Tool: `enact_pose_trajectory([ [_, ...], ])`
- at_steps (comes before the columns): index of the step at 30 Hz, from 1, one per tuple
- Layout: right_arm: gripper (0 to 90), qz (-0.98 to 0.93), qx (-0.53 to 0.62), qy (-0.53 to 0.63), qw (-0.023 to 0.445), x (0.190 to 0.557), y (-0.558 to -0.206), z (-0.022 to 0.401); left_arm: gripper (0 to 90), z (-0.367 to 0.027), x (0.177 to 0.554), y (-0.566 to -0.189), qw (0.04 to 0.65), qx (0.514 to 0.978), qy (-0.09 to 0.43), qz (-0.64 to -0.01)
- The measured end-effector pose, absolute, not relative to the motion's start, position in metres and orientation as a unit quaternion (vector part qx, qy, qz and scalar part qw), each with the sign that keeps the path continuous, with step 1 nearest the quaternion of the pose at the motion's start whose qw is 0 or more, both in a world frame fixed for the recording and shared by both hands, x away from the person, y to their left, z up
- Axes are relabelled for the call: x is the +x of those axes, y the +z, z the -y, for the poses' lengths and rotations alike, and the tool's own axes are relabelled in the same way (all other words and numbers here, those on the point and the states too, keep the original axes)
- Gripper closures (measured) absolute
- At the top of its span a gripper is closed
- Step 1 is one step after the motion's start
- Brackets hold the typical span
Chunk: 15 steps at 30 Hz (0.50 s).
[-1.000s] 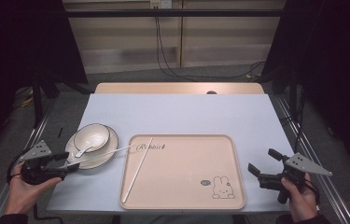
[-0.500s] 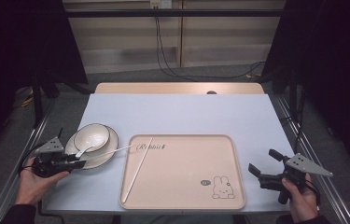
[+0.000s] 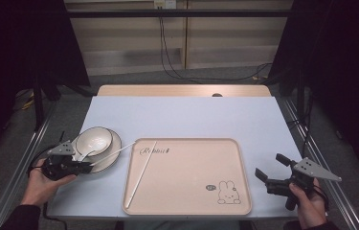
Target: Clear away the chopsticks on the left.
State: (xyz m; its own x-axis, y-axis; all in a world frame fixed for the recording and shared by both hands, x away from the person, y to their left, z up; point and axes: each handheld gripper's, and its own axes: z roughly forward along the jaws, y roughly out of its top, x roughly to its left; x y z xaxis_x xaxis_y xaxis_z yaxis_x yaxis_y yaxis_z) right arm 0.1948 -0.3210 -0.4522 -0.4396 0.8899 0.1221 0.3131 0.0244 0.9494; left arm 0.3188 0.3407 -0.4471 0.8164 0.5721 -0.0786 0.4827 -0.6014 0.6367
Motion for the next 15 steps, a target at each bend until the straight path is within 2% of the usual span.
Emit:
enact_pose_trajectory([
  [15,0.6,-0.662,0.455,0.53,0.271,0.1952,-0.4523,0.3206,84.4,-0.3426,0.3132,-0.4429,0.364,0.875,0.059,-0.314],
])
